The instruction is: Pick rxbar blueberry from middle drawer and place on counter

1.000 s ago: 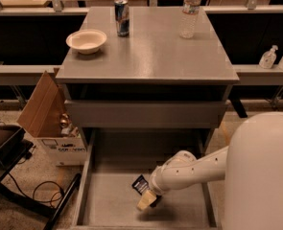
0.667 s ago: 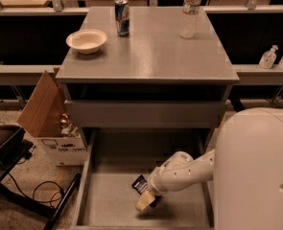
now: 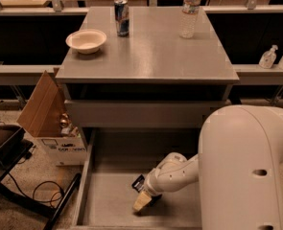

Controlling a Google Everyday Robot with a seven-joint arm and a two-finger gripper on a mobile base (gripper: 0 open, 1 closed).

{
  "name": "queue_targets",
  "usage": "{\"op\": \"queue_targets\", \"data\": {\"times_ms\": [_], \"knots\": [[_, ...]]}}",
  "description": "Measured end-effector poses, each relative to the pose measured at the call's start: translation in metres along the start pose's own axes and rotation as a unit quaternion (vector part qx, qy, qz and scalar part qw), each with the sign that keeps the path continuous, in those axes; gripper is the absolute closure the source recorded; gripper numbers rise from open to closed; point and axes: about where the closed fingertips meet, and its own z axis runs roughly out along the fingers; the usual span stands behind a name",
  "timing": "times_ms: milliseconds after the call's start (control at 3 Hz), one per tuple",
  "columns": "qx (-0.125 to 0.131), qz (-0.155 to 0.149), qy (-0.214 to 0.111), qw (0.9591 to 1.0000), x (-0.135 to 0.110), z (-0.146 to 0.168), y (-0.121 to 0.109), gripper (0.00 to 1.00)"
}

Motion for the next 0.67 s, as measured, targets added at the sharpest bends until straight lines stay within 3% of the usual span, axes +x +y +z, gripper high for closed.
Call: {"op": "queue_targets", "data": {"times_ms": [333,667], "knots": [[-0.005,0.006,0.004,1.0,0.001,0.015,0.002,0.0],[-0.007,0.01,0.014,0.9998,0.004,0.028,0.005,0.26]]}}
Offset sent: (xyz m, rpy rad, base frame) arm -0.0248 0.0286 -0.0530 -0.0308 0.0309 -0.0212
